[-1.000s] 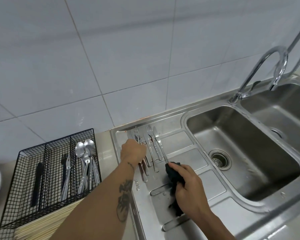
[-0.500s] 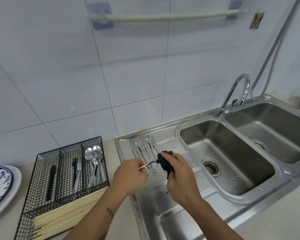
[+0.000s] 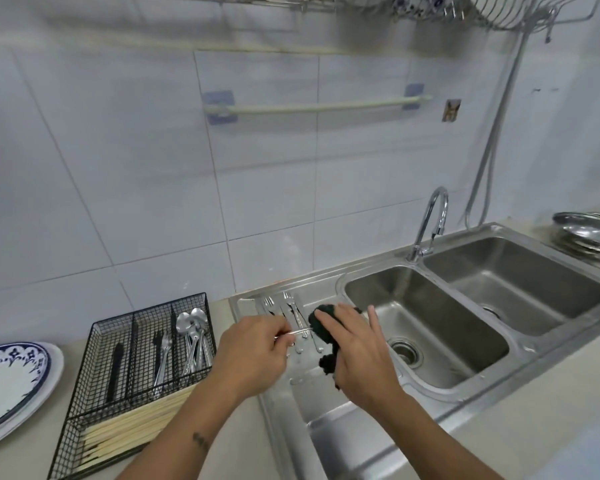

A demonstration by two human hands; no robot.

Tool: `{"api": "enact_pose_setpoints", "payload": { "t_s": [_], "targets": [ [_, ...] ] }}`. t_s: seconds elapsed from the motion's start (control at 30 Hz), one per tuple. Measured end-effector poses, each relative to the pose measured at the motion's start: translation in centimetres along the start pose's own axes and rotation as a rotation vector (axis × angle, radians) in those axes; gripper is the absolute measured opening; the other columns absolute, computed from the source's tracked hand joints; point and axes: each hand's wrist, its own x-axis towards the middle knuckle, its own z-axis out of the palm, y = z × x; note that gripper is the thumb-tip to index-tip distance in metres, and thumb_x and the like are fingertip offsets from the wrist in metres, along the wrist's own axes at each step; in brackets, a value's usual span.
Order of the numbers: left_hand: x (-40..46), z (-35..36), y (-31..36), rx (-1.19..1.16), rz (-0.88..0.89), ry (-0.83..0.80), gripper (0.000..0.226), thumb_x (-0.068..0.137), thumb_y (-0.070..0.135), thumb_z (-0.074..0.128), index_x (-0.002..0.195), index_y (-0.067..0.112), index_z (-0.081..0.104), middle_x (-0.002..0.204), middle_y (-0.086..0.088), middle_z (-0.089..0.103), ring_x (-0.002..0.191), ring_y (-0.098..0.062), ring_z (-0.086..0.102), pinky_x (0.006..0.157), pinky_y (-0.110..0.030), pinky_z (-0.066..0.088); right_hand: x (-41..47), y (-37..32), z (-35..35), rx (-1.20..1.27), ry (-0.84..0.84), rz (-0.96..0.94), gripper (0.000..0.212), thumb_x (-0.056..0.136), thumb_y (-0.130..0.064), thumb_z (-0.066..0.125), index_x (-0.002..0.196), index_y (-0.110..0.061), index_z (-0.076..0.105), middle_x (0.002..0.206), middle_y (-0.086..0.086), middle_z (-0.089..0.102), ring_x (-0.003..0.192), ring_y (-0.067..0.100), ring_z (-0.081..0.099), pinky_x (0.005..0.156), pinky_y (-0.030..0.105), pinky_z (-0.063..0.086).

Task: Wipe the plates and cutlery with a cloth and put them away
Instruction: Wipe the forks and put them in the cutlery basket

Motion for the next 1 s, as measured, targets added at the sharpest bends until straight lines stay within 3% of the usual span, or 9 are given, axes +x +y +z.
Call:
{"api": "enact_pose_setpoints", "payload": {
  "t_s": [0.13,0.27,0.4,0.5,0.6,0.7,0.8,0.9,1.0],
  "targets": [
    [-1.6,-0.1,-0.4,0.015,-0.031,-0.058,0.022,0.101,0.036,0.048,0.099,0.029,0.069,0.085,0.011,0.067,0.089,-0.018,0.064,0.078,-0.033,0.05,0.0,1.7,-1.1,0.062,0.1,0.219,0.064,0.073,0.011,0.056,0.129,-0.017,0.062,0.124,0.001,0.06,0.109,0.024,0.053,0.097,0.052,0.048],
    [-2.1,-0.7,-0.4,-0.055,-0.061,-0.144,0.029,0.099,0.021,0.045,0.108,0.033,0.069,0.094,0.006,0.072,0.088,-0.018,0.065,0.077,-0.031,0.05,-0.2,-0.8,-2.0,0.096,0.243,0.11,0.065,0.071,0.013,0.058,0.13,-0.014,0.061,0.126,0.004,0.058,0.117,0.018,0.046,0.105,0.054,0.042],
    [-2.4,-1.3,0.4,-0.181,-0.091,-0.15,0.033,0.089,0.01,0.045,0.096,0.026,0.073,0.075,0.011,0.064,0.071,-0.013,0.059,0.065,-0.027,0.046,-1.3,-3.7,-0.8,0.003,0.123,-0.169,0.068,0.069,0.003,0.05,0.133,-0.017,0.054,0.128,0.003,0.056,0.124,0.025,0.05,0.11,0.051,0.037],
    [-3.2,-1.1,0.6,-0.182,-0.112,-0.134,0.024,0.093,0.019,0.05,0.091,0.024,0.074,0.069,0.012,0.061,0.067,-0.008,0.056,0.063,-0.026,0.044,-1.4,-2.9,-0.2,0.031,0.071,-0.011,0.071,0.067,0.005,0.061,0.135,-0.017,0.053,0.129,0.002,0.055,0.123,0.025,0.05,0.103,0.051,0.043],
    [-3.7,-0.7,0.2,-0.282,-0.163,-0.139,0.014,0.096,0.032,0.059,0.091,0.03,0.072,0.069,0.011,0.062,0.068,-0.009,0.058,0.066,-0.027,0.045,-1.8,-3.6,-0.3,0.072,0.049,-0.094,0.066,0.073,0.006,0.054,0.135,-0.016,0.053,0.131,0.002,0.055,0.125,0.025,0.049,0.104,0.047,0.044],
    [-3.9,-0.5,-0.1,-0.442,-0.227,-0.213,0.016,0.098,0.021,0.058,0.091,0.025,0.072,0.063,0.006,0.063,0.057,-0.011,0.056,0.063,-0.027,0.046,-2.3,-4.0,-0.2,0.078,0.026,-0.171,0.061,0.078,-0.003,0.042,0.137,-0.017,0.052,0.136,0.002,0.053,0.127,0.025,0.049,0.104,0.041,0.046],
    [-4.7,-0.1,-0.2,-0.505,-0.305,-0.255,0.018,0.098,0.012,0.055,0.09,0.02,0.069,0.077,0.002,0.073,0.059,-0.009,0.065,0.064,-0.025,0.051,-2.7,-3.3,-0.4,0.064,0.011,0.028,0.073,0.072,0.004,0.064,0.14,-0.02,0.048,0.134,-0.001,0.052,0.12,0.021,0.051,0.092,0.038,0.054],
    [-4.9,0.4,-0.1,-0.563,-0.338,-0.204,0.022,0.093,0.008,0.054,0.085,0.021,0.07,0.074,0.002,0.071,0.056,-0.009,0.061,0.06,-0.026,0.049,-3.3,-3.9,-0.5,0.051,-0.007,-0.114,0.072,0.072,0.008,0.06,0.139,-0.016,0.05,0.136,0.002,0.05,0.121,0.023,0.051,0.094,0.035,0.052],
    [-4.7,1.2,0.4,-0.637,-0.317,-0.153,0.01,0.093,0.021,0.063,0.086,0.021,0.069,0.061,0.004,0.058,0.056,-0.011,0.05,0.06,-0.026,0.04,-3.6,-3.7,-0.6,0.056,-0.071,-0.14,0.075,0.075,0.005,0.061,0.144,-0.017,0.044,0.143,0.001,0.045,0.127,0.022,0.047,0.094,0.032,0.052]
  ]
}}
